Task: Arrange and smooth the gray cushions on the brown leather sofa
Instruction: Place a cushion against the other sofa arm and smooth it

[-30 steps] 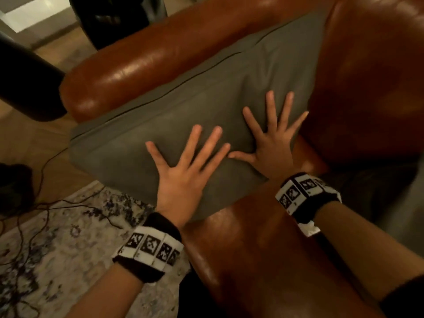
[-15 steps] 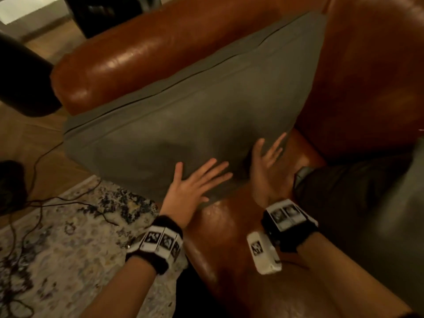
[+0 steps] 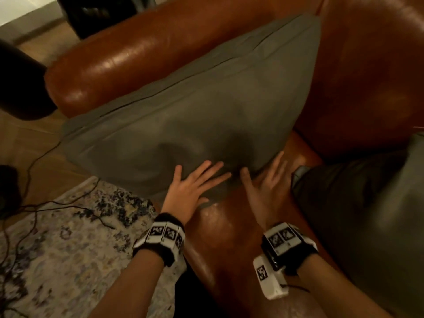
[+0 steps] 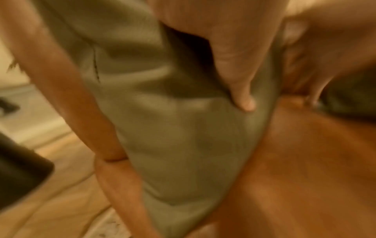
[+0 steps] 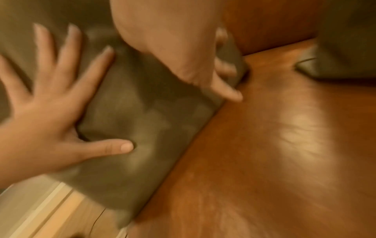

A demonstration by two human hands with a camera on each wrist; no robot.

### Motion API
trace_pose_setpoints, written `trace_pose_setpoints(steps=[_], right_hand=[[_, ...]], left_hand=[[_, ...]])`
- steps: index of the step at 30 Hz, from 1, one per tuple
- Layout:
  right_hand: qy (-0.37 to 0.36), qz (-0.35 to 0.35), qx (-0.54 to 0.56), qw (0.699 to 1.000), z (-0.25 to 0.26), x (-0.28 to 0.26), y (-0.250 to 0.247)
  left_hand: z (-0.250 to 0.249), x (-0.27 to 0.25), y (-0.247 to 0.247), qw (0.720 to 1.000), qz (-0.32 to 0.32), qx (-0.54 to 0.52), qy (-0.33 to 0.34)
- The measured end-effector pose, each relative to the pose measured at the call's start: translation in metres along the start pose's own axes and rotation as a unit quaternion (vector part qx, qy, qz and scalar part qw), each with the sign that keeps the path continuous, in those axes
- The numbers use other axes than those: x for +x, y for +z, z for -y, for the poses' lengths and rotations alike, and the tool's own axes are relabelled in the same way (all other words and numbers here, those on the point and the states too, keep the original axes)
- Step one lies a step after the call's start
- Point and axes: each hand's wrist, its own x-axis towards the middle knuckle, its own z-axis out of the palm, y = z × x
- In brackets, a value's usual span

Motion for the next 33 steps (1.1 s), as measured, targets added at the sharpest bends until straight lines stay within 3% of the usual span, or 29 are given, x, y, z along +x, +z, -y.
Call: trace_pose_setpoints(steps=[2,5,8,10,12,14,16,19,23,27,29,31,32,33], right_hand=[[0.015,-0.052,0.021,0.998,-0.013,0.006,0.006],[-0.028,-0.037,0.088,0.995,0.012,0.029,0.01],[-0.065,-0.019,0.106,0.992,0.035,0.041,0.012],[-0.071,-0.019,0.091,0.993,0.023,0.034,0.006],[-0.121,-0.067,0.021,0.99,0.01,0.022,-0.013],[-0.205,-0.101,-0.014,0.974,0.018,0.023,-0.029],[-0.237,-0.105,0.036,0.965,0.048,0.038,-0.03],[-0.178,-0.154,0.054,0.97,0.089,0.059,-0.015],[-0.163,-0.114,-0.012,0.98,0.088,0.053,-0.031],[-0.362,-0.108,-0.022,0.926,0.128,0.048,-0.075],[-0.453,-0.026,-0.093,0.887,0.159,0.047,-0.074],[-0.512,0.082,-0.201,0.831,0.167,0.052,-0.065],[-0.516,0.119,-0.24,0.814,0.161,0.061,-0.067],[-0.497,0.133,-0.256,0.819,0.154,0.075,-0.075]], left_hand=[[0.005,0.004,0.005,1.0,-0.001,0.026,0.004],[-0.002,0.001,-0.002,0.999,-0.001,0.03,-0.019],[-0.017,-0.012,-0.019,0.996,-0.085,-0.003,-0.015],[-0.025,-0.021,-0.035,0.99,-0.138,-0.002,-0.015],[-0.018,-0.027,-0.046,0.983,-0.169,0.006,-0.076],[0.003,-0.022,-0.045,0.978,-0.139,-0.003,-0.156],[0.02,-0.015,-0.041,0.979,-0.088,-0.026,-0.182],[0.023,-0.013,-0.041,0.98,-0.019,-0.054,-0.192],[0.015,-0.023,-0.08,0.976,-0.052,-0.081,-0.197],[0.028,-0.013,-0.133,0.938,-0.153,-0.133,-0.282],[0.045,0.0,-0.14,0.94,-0.113,-0.123,-0.297],[0.064,0.001,-0.133,0.948,-0.016,-0.115,-0.296],[0.073,-0.003,-0.128,0.943,0.024,-0.117,-0.31],[0.082,-0.011,-0.123,0.934,0.043,-0.124,-0.333]])
